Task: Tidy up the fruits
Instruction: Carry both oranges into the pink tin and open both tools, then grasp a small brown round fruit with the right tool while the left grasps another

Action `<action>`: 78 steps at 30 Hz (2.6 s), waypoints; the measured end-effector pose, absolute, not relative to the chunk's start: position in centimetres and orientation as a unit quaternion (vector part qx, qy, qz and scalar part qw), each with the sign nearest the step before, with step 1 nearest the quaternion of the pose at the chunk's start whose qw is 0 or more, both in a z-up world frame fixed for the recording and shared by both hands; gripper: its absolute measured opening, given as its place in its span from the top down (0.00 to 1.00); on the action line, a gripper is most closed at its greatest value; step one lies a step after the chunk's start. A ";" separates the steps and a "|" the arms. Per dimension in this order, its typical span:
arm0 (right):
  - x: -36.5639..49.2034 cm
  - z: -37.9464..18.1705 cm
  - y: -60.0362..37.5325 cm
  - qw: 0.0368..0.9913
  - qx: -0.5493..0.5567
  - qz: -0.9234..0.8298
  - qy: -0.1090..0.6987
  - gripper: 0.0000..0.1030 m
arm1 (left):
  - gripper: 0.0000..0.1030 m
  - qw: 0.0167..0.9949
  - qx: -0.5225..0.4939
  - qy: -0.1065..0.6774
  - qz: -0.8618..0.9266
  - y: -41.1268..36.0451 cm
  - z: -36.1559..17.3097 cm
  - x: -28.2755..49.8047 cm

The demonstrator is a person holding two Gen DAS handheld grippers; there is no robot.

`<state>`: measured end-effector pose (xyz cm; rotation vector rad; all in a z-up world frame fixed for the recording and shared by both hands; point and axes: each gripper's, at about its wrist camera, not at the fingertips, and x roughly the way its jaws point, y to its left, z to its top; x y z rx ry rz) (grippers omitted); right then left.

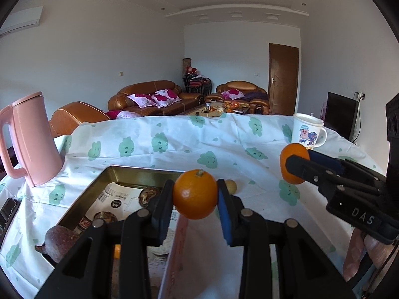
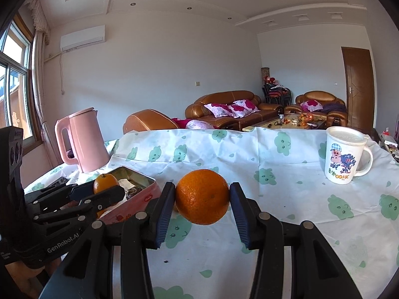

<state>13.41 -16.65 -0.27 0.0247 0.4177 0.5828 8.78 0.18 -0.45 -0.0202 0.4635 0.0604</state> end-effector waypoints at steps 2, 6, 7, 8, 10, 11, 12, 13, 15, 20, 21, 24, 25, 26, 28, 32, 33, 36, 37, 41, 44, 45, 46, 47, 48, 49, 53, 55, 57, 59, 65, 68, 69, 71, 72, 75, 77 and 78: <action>13.0 -0.2 -15.6 0.931 0.016 0.301 0.206 0.54 | 0.66 0.972 -0.020 0.230 0.040 2.0 0.0 8.1; 11.8 0.1 -12.7 0.918 0.007 0.334 0.211 0.54 | 0.66 0.969 -0.033 0.236 0.064 5.4 0.7 7.3; 11.5 0.1 -12.0 0.915 0.004 0.342 0.213 0.54 | 0.66 0.968 -0.038 0.238 0.070 6.2 0.7 7.1; 11.2 0.0 -11.3 0.911 0.003 0.351 0.215 0.54 | 0.66 0.967 -0.043 0.239 0.075 6.9 0.8 7.0; 10.8 -0.1 -9.9 0.903 0.000 0.369 0.222 0.54 | 0.66 0.965 -0.052 0.244 0.084 8.3 0.8 6.9; 10.6 -0.3 -9.2 0.899 -0.003 0.375 0.225 0.54 | 0.66 0.963 -0.057 0.248 0.088 8.9 0.7 6.9; 10.4 -0.4 -8.4 0.897 -0.008 0.380 0.227 0.54 | 0.66 0.962 -0.063 0.251 0.090 9.5 0.6 6.9; 10.2 -0.5 -7.7 0.894 -0.013 0.385 0.229 0.54 | 0.66 0.960 -0.068 0.254 0.091 9.9 0.5 6.9; 9.9 -0.7 -6.7 0.889 -0.018 0.395 0.232 0.54 | 0.66 0.959 -0.071 0.261 0.088 10.2 0.1 6.9; 8.8 -1.2 -4.7 0.877 -0.039 0.416 0.238 0.54 | 0.66 0.957 -0.075 0.271 0.077 10.3 -0.6 5.9; 8.7 -1.3 -4.4 0.875 -0.042 0.419 0.238 0.54 | 0.66 0.956 -0.076 0.274 0.075 10.4 -0.7 5.7; 8.5 -1.5 -3.5 0.870 -0.054 0.426 0.242 0.54 | 0.66 0.954 -0.081 0.279 0.072 10.5 -1.2 5.3; 8.4 -1.6 -3.3 0.868 -0.057 0.430 0.243 0.54 | 0.66 0.953 -0.082 0.281 0.073 10.6 -1.3 5.2; 8.2 -1.7 -3.1 0.864 -0.062 0.435 0.244 0.54 | 0.66 0.953 -0.085 0.283 0.072 10.7 -1.5 5.1; 8.0 -1.9 -2.5 0.857 -0.076 0.444 0.251 0.53 | 0.66 0.951 -0.090 0.288 0.069 10.9 -1.8 4.9; 7.5 -2.3 -1.6 0.850 -0.104 0.446 0.259 0.53 | 0.64 0.951 -0.078 0.292 0.067 10.3 -2.0 4.7; 7.5 -2.4 -1.4 0.847 -0.109 0.449 0.264 0.53 | 0.63 0.951 -0.078 0.291 0.067 10.2 -2.0 4.6; 7.4 -2.4 -1.5 0.845 -0.113 0.452 0.264 0.37 | 0.49 0.951 -0.079 0.292 0.057 10.0 -1.9 4.5; 7.3 -2.4 -1.7 0.846 -0.111 0.452 0.261 0.34 | 0.38 0.952 -0.077 0.290 0.062 10.0 -1.7 4.4; 7.2 -1.9 -3.1 0.857 -0.107 0.437 0.250 0.33 | 0.26 0.958 -0.086 0.265 0.074 10.9 -0.5 3.5; 7.6 -1.1 -5.3 0.870 -0.106 0.418 0.241 0.33 | 0.18 0.959 -0.094 0.250 0.089 11.9 0.6 3.2; 7.9 -0.8 -6.2 0.876 -0.106 0.405 0.239 0.33 | 0.16 0.960 -0.093 0.246 0.096 12.1 0.9 3.2; 8.4 -0.4 -7.2 0.882 -0.106 0.390 0.240 0.33 | 0.13 0.960 -0.094 0.243 0.101 12.2 1.1 3.3; 9.2 -0.1 -8.2 0.889 -0.103 0.374 0.244 0.33 | 0.13 0.960 -0.094 0.242 0.100 12.1 1.3 3.5; 10.0 0.2 -9.2 0.895 -0.100 0.357 0.249 0.33 | 0.13 0.961 -0.095 0.242 0.097 12.0 1.4 3.8; 10.9 0.5 -10.1 0.902 -0.099 0.335 0.254 0.33 | 0.13 0.961 -0.094 0.241 0.095 11.6 1.5 4.1; 15.0 0.8 -12.3 0.913 -0.080 0.279 0.287 0.32 | 0.06 0.965 -0.081 0.234 0.089 9.6 2.0 5.6; 16.8 0.4 -12.5 0.911 -0.078 0.262 0.308 0.32 | 0.06 0.965 -0.076 0.235 0.086 8.6 2.0 6.6; 18.3 -0.3 -11.9 0.903 -0.082 0.261 0.331 0.33 | 0.06 0.965 -0.072 0.238 0.081 7.8 2.0 7.6; 19.7 -1.1 -11.3 0.897 -0.077 0.262 0.348 0.33 | 0.06 0.964 -0.071 0.243 0.080 7.3 2.0 8.6; 23.4 -3.6 -9.9 0.871 -0.036 0.268 0.411 0.48 | 0.06 0.958 -0.080 0.268 0.070 6.5 1.7 11.5; 24.1 -4.8 -9.3 0.861 -0.028 0.272 0.429 0.55 | 0.06 0.956 -0.084 0.275 0.063 6.2 1.6 12.2; 24.1 -5.1 -9.4 0.858 -0.021 0.278 0.432 0.56 | 0.06 0.956 -0.080 0.276 0.061 6.0 1.5 12.4; 24.2 -5.2 -9.7 0.852 -0.005 0.290 0.435 0.63 | 0.06 0.956 -0.072 0.278 0.058 5.4 1.4 12.6; 24.2 -5.2 -9.9 0.851 0.000 0.294 0.435 0.71 | 0.06 0.956 -0.069 0.280 0.056 5.2 1.4 12.8; 24.1 -5.3 -10.5 0.850 0.013 0.300 0.432 0.78 | 0.09 0.956 -0.055 0.286 0.046 4.1 1.4 13.2; 23.9 -5.3 -10.8 0.851 0.016 0.303 0.429 0.78 | 0.18 0.955 -0.046 0.290 0.036 3.3 1.4 13.6; 23.8 -5.2 -10.9 0.854 0.013 0.301 0.425 0.79 | 0.20 0.955 -0.038 0.293 0.030 2.8 1.5 13.8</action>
